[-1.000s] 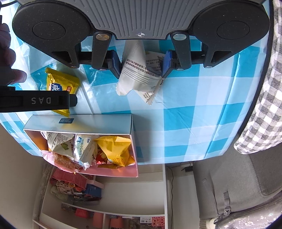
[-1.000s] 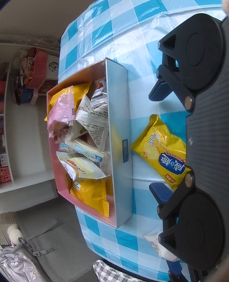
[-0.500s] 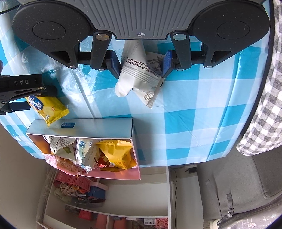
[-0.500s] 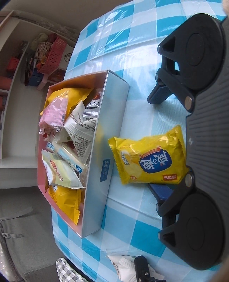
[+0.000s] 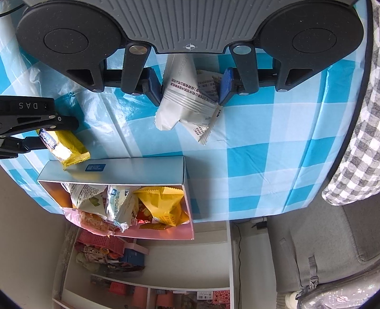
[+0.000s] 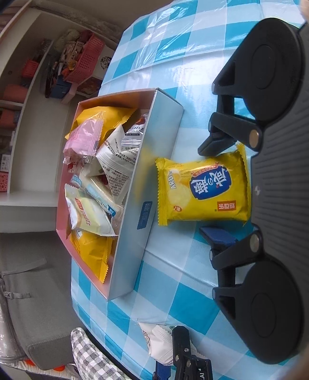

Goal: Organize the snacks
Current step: 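Grasp the yellow chip pack with the right gripper while the left gripper holds the white pack, then carry the white pack and yellow chip pack into the pink box with both grippers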

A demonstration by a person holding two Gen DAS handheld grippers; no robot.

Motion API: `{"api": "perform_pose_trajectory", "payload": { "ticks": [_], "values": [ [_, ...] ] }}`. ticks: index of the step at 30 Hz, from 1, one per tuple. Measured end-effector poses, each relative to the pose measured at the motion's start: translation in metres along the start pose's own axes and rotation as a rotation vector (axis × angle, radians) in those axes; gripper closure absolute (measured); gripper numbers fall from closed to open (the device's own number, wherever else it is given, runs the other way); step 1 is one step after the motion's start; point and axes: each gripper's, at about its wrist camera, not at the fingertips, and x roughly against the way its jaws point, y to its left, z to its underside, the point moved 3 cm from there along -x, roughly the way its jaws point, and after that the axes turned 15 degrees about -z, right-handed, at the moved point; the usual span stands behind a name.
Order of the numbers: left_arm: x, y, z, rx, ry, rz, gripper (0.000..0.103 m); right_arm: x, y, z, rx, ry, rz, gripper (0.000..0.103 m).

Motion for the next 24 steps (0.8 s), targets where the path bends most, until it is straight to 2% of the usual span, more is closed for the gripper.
{"api": "perform_pose_trajectory", "payload": {
  "ticks": [3, 13, 24],
  "values": [
    [0.001, 0.000, 0.000, -0.002, -0.006, -0.006, 0.056, 0.001, 0.002, 0.001, 0.037, 0.002, -0.002, 0.056],
    [0.010, 0.001, -0.002, 0.006, -0.021, -0.002, 0.058, 0.022, -0.004, 0.000, 0.030, -0.016, -0.043, 0.057],
    [0.029, 0.004, -0.017, 0.096, -0.074, 0.014, 0.058, 0.053, -0.028, -0.004, -0.064, -0.105, -0.048, 0.057]
  ]
}}
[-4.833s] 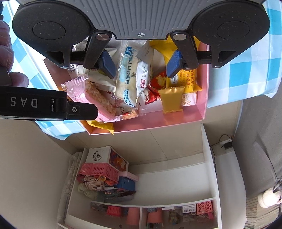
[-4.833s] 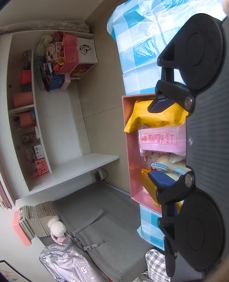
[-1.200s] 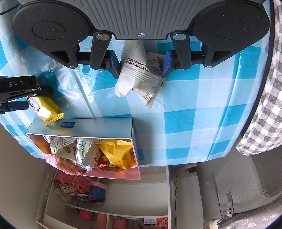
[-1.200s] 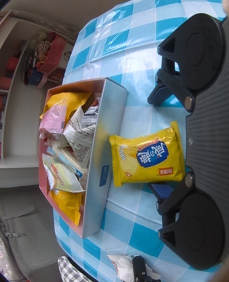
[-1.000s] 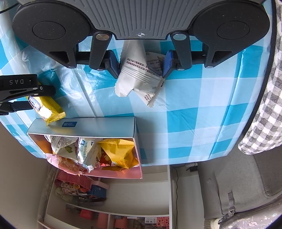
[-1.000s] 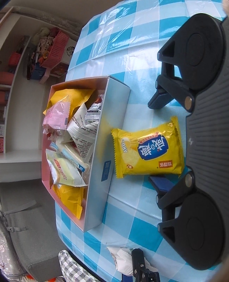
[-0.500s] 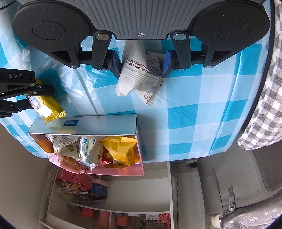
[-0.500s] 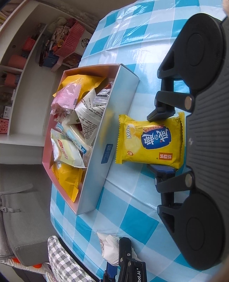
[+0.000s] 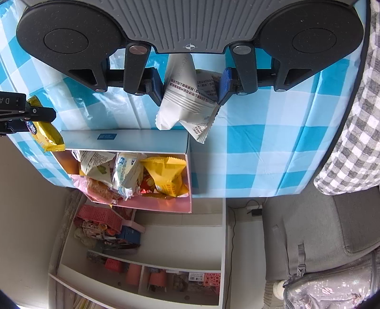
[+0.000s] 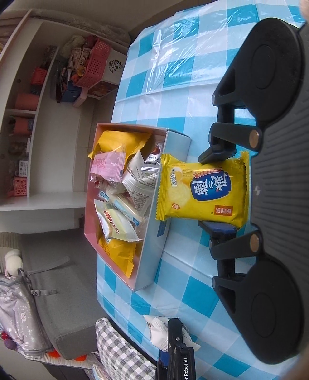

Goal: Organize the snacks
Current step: 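Carry the white pack and yellow chip pack into the pink box with both grippers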

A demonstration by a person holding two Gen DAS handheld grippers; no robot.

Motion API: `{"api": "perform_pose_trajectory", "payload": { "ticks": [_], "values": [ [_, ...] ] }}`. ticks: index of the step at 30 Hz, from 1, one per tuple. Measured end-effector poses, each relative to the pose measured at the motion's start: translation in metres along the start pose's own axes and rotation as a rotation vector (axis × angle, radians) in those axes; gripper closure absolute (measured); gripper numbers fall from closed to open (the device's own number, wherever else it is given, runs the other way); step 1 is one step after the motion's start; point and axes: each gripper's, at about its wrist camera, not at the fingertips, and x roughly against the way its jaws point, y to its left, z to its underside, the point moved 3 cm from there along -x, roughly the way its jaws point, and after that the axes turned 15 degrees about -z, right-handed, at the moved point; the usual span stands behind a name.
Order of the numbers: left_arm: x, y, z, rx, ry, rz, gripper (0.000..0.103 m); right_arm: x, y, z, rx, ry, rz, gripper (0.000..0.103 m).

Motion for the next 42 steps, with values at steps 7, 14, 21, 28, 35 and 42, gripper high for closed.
{"api": "perform_pose_trajectory", "payload": {
  "ticks": [7, 14, 21, 28, 35, 42],
  "values": [
    [0.007, -0.015, -0.021, -0.019, -0.087, -0.022, 0.058, 0.005, -0.023, -0.015, -0.142, -0.094, 0.007, 0.057],
    [-0.009, -0.045, -0.051, -0.071, -0.124, 0.005, 0.058, -0.005, -0.053, -0.037, -0.257, -0.165, 0.026, 0.057],
    [-0.036, -0.074, -0.072, -0.149, -0.152, 0.009, 0.058, -0.028, -0.062, -0.054, -0.250, -0.176, 0.010, 0.057],
    [-0.062, -0.088, -0.074, -0.214, -0.149, 0.012, 0.058, -0.048, -0.059, -0.054, -0.205, -0.166, 0.022, 0.057],
    [-0.076, -0.092, -0.073, -0.208, -0.145, 0.036, 0.057, -0.049, -0.062, -0.053, -0.175, -0.160, 0.032, 0.059],
    [-0.078, -0.091, -0.072, -0.216, -0.133, 0.081, 0.049, -0.050, -0.058, -0.054, -0.150, -0.149, 0.033, 0.058]
  ]
}}
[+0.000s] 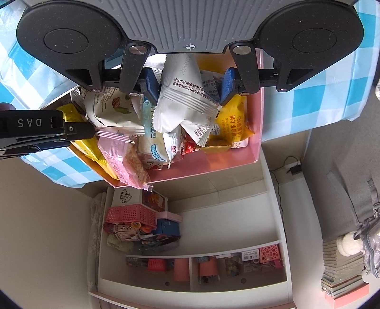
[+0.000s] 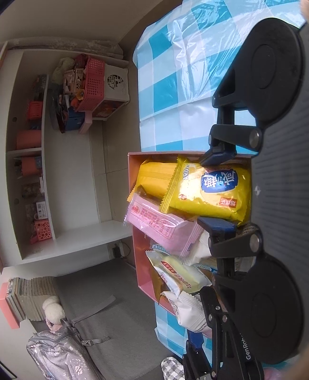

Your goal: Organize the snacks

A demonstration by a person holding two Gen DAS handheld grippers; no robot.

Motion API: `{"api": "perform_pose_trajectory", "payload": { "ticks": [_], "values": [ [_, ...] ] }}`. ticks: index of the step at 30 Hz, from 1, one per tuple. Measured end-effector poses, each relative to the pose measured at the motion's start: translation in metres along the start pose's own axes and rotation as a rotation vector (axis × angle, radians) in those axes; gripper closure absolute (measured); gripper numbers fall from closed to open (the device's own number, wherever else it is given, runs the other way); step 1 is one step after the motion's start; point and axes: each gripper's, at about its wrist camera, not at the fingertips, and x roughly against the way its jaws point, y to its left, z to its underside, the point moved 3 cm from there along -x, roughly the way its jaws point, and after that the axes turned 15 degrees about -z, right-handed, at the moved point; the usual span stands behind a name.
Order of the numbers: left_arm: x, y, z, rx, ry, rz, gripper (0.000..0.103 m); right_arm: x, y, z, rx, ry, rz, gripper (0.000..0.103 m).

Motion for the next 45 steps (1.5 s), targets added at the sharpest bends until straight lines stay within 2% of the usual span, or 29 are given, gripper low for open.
{"api": "perform_pose_trajectory", "payload": {
  "ticks": [3, 5, 11, 19, 24, 28, 38, 45],
  "values": [
    [0.001, -0.001, -0.001, 0.008, 0.004, 0.010, 0.045, 0.002, 0.002, -0.002, 0.002, -0.003, -0.003, 0.056],
    [0.003, -0.001, -0.004, 0.018, 0.003, 0.019, 0.037, 0.004, 0.004, -0.003, -0.001, -0.010, -0.014, 0.049],
    [0.017, -0.003, -0.012, 0.000, -0.022, 0.003, 0.022, 0.013, 0.009, -0.008, 0.009, -0.023, -0.027, 0.034],
    [0.043, 0.010, -0.013, 0.021, -0.005, -0.018, 0.013, 0.031, 0.007, -0.012, -0.012, -0.028, -0.002, 0.021],
    [0.058, 0.023, -0.003, 0.080, 0.050, -0.010, 0.010, 0.047, 0.004, -0.006, -0.028, -0.013, 0.026, 0.013],
    [0.073, 0.027, 0.010, 0.097, 0.104, -0.029, 0.009, 0.059, 0.003, 0.005, -0.041, 0.008, 0.045, 0.011],
    [0.116, 0.024, 0.049, 0.135, 0.257, -0.113, 0.007, 0.086, 0.028, 0.030, -0.036, 0.097, 0.067, 0.007],
    [0.146, 0.021, 0.068, 0.163, 0.312, -0.203, 0.002, 0.102, 0.049, 0.049, -0.031, 0.145, 0.105, 0.002]
  ]
}}
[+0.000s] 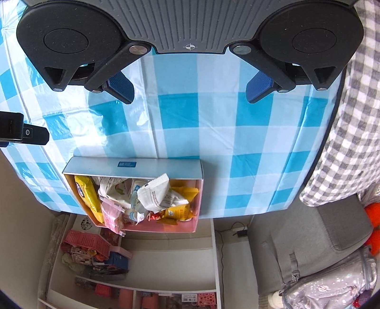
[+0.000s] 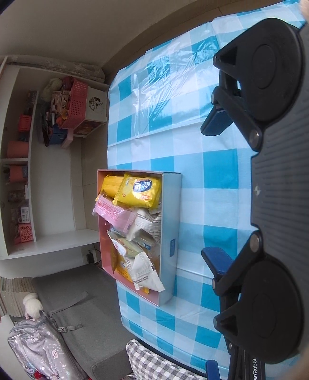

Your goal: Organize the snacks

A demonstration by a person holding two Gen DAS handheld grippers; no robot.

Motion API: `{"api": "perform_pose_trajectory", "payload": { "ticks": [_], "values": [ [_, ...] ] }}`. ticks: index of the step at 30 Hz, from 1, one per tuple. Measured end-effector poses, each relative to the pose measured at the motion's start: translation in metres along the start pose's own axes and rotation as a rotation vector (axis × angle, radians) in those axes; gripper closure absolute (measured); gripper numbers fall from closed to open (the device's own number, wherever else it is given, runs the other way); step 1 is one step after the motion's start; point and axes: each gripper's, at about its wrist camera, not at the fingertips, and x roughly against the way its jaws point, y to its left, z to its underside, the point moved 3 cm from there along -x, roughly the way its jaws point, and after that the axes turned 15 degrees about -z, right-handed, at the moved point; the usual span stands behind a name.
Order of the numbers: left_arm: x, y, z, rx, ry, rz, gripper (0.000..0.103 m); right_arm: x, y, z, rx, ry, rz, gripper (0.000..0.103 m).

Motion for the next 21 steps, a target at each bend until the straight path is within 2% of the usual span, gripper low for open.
{"api": "perform_pose_trajectory", "payload": {
  "ticks": [6, 14, 21],
  "values": [
    [0.002, 0.001, 0.016, 0.013, 0.049, -0.032, 0.001, -0.005, 0.010, 0.019, 0.014, 0.069, 0.026, 0.002],
    [-0.006, -0.005, 0.023, 0.001, 0.079, -0.063, 0.001, -0.010, 0.019, 0.020, 0.054, 0.073, 0.065, 0.001],
    [-0.005, -0.006, 0.023, 0.004, 0.079, -0.064, 0.001, -0.011, 0.026, 0.021, 0.084, 0.067, 0.063, 0.001]
  ]
}}
